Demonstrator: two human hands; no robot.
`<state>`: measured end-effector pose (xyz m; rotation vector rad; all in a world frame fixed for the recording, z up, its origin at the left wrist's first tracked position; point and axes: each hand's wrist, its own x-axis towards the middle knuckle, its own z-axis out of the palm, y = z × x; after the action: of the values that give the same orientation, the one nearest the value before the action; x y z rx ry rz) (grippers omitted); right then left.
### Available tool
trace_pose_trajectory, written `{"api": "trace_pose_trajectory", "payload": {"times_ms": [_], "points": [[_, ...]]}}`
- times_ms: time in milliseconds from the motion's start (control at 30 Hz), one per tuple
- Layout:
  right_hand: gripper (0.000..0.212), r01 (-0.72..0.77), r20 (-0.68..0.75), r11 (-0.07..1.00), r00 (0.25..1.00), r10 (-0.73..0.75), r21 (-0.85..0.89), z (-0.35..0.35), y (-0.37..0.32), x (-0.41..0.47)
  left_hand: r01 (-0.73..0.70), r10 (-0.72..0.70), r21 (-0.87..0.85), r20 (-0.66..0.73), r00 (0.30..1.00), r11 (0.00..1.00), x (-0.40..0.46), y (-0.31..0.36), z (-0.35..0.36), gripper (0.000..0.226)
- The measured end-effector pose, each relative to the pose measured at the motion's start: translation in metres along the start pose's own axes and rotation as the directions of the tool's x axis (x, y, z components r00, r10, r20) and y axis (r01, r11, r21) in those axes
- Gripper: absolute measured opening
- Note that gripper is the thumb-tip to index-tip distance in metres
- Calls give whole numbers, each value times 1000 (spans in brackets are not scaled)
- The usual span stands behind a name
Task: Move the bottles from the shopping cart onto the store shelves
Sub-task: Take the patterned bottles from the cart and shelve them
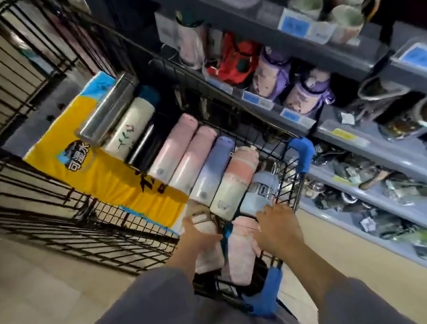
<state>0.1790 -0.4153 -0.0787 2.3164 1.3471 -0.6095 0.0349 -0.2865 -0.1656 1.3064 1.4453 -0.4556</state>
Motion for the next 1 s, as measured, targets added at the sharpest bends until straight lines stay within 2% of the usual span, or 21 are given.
{"api": "trace_pose_trajectory", "payload": {"times_ms": [67, 167, 267, 400, 467, 533, 567, 633, 667, 767, 867, 1000], "points": [[38, -14, 31, 1000, 999, 14, 0, -3, -1, 0, -10, 11, -44, 8, 1000, 999, -1, 0, -10, 120], [34, -28, 37, 999, 999, 28, -18, -6, -2, 0, -100, 103, -144, 16, 995, 985, -11, 5, -39, 129], [30, -38, 27, 999, 999, 38, -31, -8, -3, 1, -287, 290, -153, -1, 957, 946, -28, 8, -75, 101], [27, -42, 35, 997, 998, 44, -57, -12, -5, 3, -529, 530, -63, 5, 848, 847, -78, 8, -122, 88], [29, -54, 51, 997, 997, 56, -46, -10, -7, 3, -612, 609, -71, -64, 791, 788, -98, -1, -133, 86], [38, -68, 50, 995, 997, 64, 71, -5, -15, 1, -685, 667, -74, -174, 724, 724, -107, -13, -134, 89], [47, -82, 52, 978, 996, 73, 193, -2, -23, 0, -705, 682, -39, -221, 697, 708, -107, -17, -132, 95], [61, -183, 84, 874, 983, 163, 449, 3, -45, -1, -716, 689, 15, -285, 666, 698, -106, -20, -128, 106], [65, -289, 130, 785, 956, 261, 548, 8, -55, 1, -722, 694, 21, -300, 655, 691, -105, -20, -127, 108], [73, -533, 294, 502, 827, 479, 681, 33, -76, 6, -748, 730, 69, -293, 617, 660, -110, -19, -125, 108], [89, -618, 376, 440, 767, 520, 652, 53, -83, 8, -733, 740, 153, -283, 610, 663, -112, -22, -124, 113], [121, -645, 396, 386, 734, 551, 659, 55, -85, 19, -703, 744, 247, -262, 615, 667, -110, -24, -121, 116]]}}
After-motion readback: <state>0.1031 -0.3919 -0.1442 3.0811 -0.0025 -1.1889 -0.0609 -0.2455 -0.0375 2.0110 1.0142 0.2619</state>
